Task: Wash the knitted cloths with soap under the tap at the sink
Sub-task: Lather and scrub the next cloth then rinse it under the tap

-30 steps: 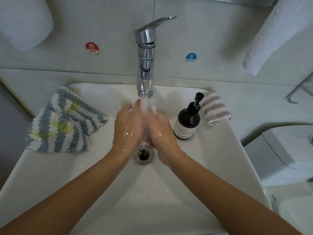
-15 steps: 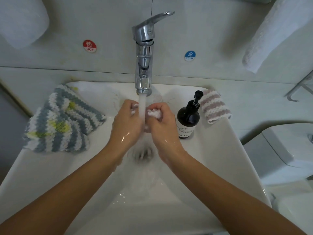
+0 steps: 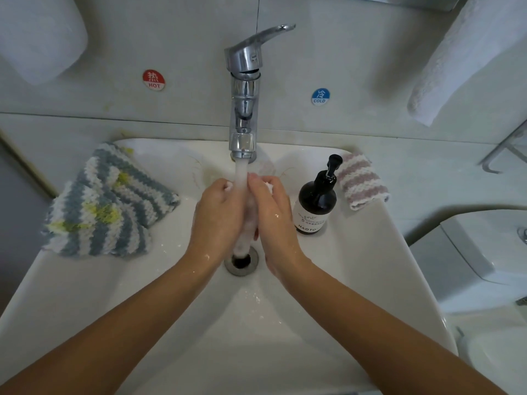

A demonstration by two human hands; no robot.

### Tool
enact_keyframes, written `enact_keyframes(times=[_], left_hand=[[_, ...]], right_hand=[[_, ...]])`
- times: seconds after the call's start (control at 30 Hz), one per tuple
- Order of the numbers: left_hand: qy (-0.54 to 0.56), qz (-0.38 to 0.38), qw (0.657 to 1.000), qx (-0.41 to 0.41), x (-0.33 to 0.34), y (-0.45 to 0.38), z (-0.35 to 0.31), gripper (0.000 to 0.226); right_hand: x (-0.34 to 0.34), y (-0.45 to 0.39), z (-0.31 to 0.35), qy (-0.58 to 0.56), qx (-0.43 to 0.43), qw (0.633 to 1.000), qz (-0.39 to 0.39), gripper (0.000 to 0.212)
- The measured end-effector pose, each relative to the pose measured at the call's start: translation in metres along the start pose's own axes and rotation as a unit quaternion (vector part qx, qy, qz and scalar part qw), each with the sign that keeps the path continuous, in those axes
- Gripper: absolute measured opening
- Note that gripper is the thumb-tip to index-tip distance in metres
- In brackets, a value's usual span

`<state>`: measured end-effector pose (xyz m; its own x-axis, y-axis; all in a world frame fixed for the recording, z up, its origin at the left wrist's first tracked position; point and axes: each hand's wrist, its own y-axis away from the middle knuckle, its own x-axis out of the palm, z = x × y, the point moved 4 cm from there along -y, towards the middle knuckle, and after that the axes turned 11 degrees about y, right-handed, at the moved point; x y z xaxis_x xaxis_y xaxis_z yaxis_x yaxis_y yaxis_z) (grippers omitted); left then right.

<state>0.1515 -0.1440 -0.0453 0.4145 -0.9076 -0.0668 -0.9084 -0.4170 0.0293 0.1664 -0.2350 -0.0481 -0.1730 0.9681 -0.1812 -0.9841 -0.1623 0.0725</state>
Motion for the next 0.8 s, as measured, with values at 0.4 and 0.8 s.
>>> enact_keyframes(times=[0.4,0.8], left_hand=[[0.033,-0.060,0.996,0.060,-0.006,-0.003,0.004,0.031],[0.035,-0.037,0.998,0.041,-0.007,-0.008,-0.004,0.013]], right_hand=[[0.005,-0.004,0.003,0.080,-0.017,0.997,-0.004,0.027],[-0.012,-0.004,0.010,-0.003,-0.046,0.999,-0.013,0.030]])
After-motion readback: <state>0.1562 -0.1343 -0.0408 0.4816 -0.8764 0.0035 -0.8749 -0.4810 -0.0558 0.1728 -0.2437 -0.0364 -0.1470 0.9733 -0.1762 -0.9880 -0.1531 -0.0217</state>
